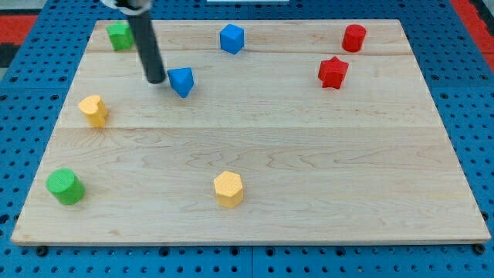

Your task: Push the blue triangle to the bottom right of the red star

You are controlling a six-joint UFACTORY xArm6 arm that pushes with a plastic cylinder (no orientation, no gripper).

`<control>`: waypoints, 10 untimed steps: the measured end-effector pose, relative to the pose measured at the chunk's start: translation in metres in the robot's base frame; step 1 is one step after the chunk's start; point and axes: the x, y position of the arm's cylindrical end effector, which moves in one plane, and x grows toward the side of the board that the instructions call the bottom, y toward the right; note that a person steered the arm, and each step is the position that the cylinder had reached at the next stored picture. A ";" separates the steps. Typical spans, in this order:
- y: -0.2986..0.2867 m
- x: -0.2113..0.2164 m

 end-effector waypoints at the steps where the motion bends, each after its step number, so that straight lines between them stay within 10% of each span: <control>1: 0.072 -0.004; 6: 0.271 0.063; 10: 0.169 0.084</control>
